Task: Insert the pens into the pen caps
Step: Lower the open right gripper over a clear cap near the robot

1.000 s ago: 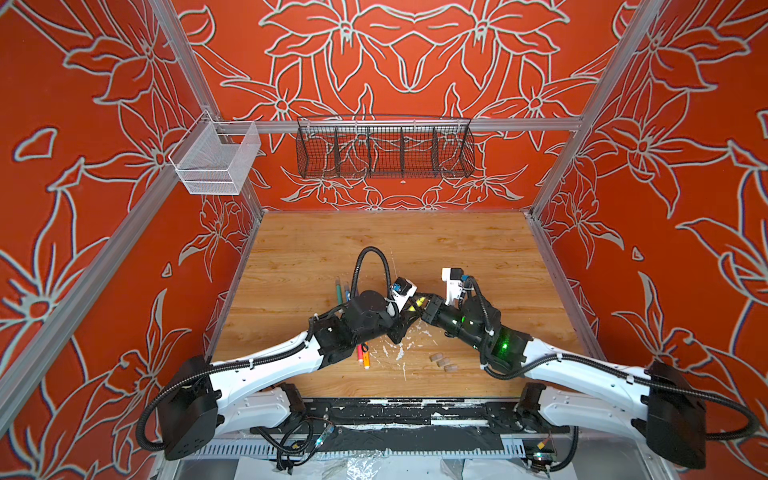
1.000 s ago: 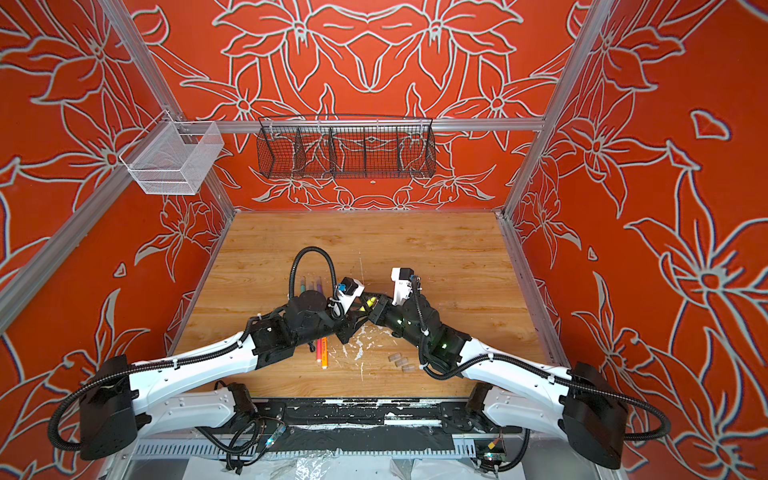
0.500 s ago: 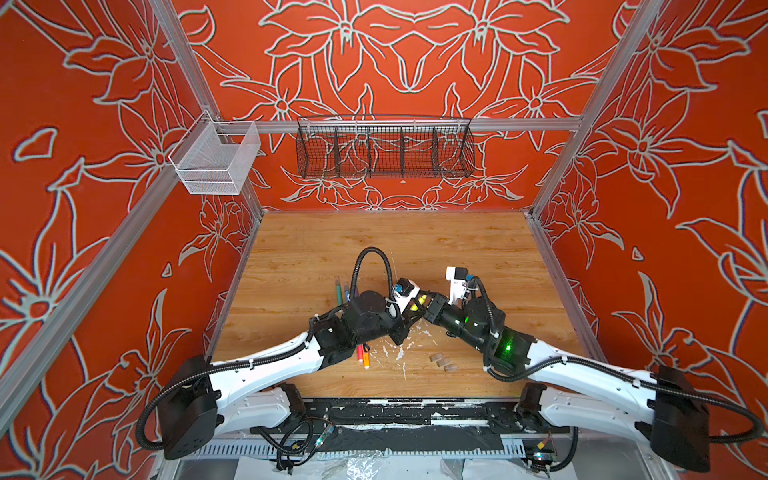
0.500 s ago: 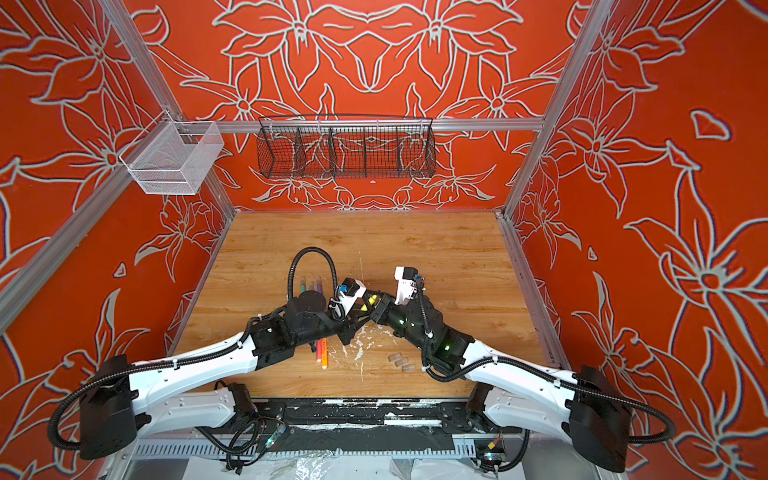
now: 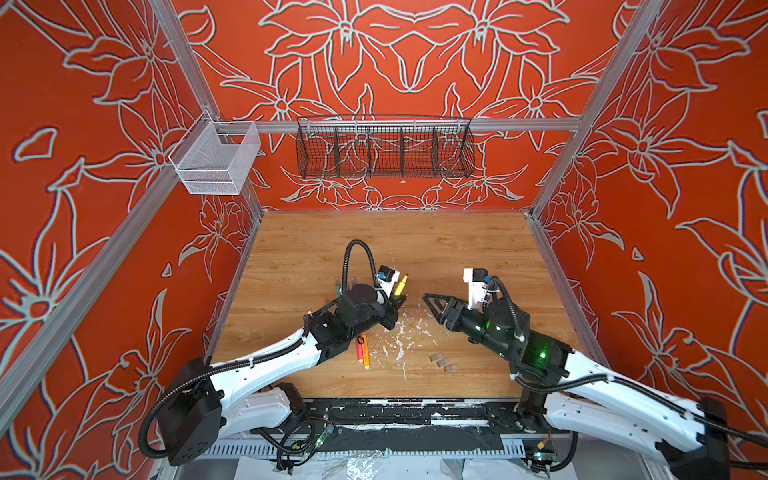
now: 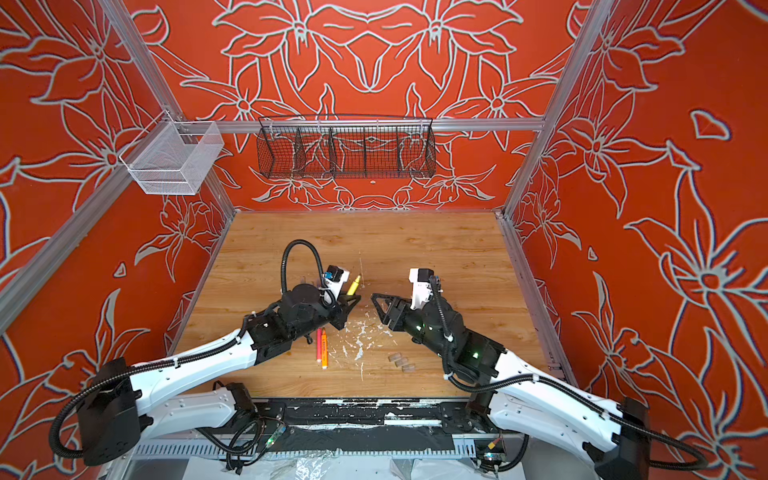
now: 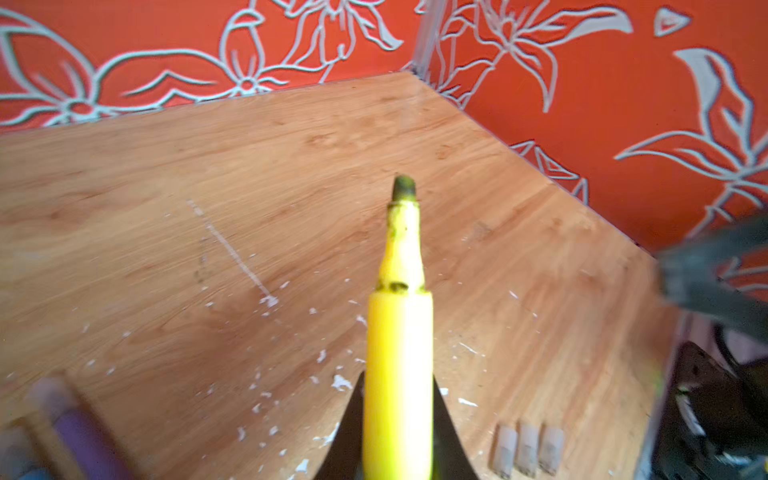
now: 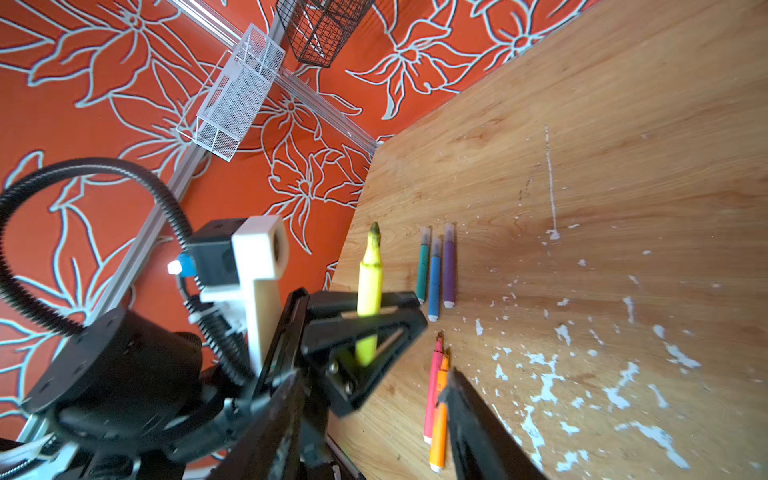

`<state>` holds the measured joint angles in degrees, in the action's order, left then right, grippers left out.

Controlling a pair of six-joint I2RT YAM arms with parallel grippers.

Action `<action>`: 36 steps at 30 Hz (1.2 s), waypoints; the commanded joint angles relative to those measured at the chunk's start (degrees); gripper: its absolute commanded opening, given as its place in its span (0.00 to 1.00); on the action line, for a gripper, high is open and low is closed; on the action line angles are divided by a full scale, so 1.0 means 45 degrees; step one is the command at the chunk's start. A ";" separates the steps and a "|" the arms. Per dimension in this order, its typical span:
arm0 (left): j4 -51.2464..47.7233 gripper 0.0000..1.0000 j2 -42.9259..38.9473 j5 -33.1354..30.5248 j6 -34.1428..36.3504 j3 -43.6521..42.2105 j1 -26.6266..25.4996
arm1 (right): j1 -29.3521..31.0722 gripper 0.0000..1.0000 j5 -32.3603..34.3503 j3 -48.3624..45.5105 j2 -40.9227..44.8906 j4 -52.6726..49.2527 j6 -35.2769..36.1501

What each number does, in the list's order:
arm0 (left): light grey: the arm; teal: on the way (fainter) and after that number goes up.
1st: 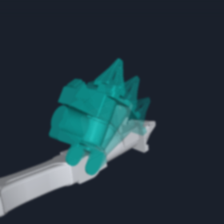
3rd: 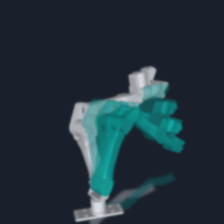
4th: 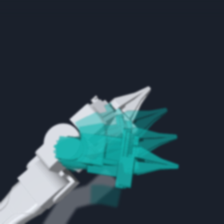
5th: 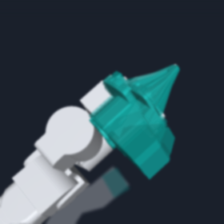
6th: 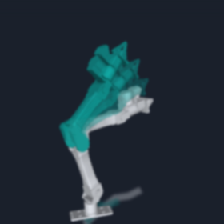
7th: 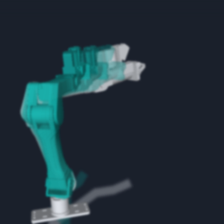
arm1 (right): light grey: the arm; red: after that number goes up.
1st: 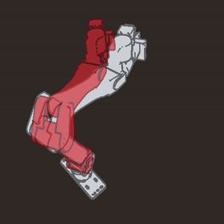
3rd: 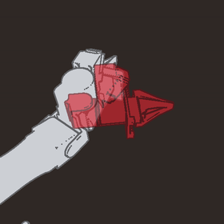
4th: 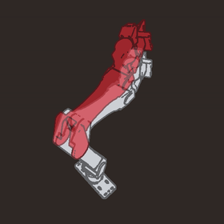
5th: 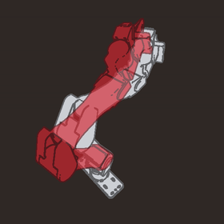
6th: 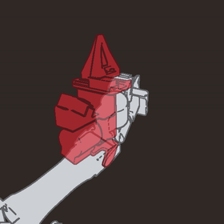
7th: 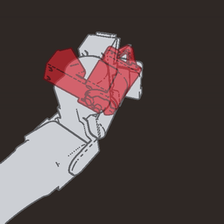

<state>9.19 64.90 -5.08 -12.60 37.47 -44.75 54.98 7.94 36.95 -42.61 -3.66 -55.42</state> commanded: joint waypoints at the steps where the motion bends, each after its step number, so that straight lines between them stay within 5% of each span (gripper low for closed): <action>1: 0.0358 0.00 -0.0518 -0.1429 -0.0954 -0.0436 0.0213 | 0.0087 0.57 0.0685 0.0254 0.0638 -0.4270 0.0498; 11: 0.0545 0.00 -0.1292 -0.2861 -0.1321 -0.1042 0.0238 | 0.0436 0.54 0.0481 0.0340 -0.1109 -0.8803 0.0551; 36: 0.0691 0.00 -0.1376 -0.2172 -0.1202 -0.1125 0.0238 | 0.1659 0.51 0.1089 -0.1312 -0.3796 -0.7487 -0.0662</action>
<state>10.41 59.24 -15.27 -17.85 32.80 -43.88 62.04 11.73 31.94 -58.46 -39.11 -57.06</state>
